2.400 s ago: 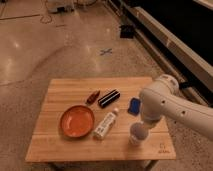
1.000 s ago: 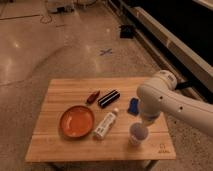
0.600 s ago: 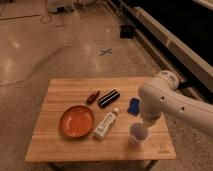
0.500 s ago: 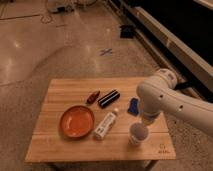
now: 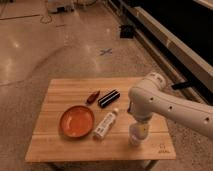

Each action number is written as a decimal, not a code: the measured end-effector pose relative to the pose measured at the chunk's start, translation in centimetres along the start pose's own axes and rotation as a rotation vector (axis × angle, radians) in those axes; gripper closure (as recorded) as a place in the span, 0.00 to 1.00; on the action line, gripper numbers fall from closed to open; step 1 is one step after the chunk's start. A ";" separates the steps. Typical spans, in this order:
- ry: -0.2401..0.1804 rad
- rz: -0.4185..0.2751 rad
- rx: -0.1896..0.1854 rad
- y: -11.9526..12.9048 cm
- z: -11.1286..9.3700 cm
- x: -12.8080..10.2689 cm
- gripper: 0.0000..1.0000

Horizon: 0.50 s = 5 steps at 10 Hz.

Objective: Pick up the ceramic cup

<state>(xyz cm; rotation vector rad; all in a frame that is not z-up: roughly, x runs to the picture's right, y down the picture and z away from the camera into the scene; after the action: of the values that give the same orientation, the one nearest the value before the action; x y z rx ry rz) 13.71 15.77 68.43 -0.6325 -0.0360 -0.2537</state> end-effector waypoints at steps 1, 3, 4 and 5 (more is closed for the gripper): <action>0.000 -0.002 -0.007 -0.2 0.3 -0.2 0.20; 0.002 -0.006 -0.010 -1.0 0.7 -0.7 0.20; 0.004 -0.001 -0.007 -1.6 0.8 -0.4 0.20; 0.001 -0.007 -0.001 -2.0 0.8 -0.4 0.20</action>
<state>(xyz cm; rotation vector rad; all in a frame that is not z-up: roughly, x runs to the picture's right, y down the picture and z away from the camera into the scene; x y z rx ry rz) 12.85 14.77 70.22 -0.6335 -0.0371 -0.2613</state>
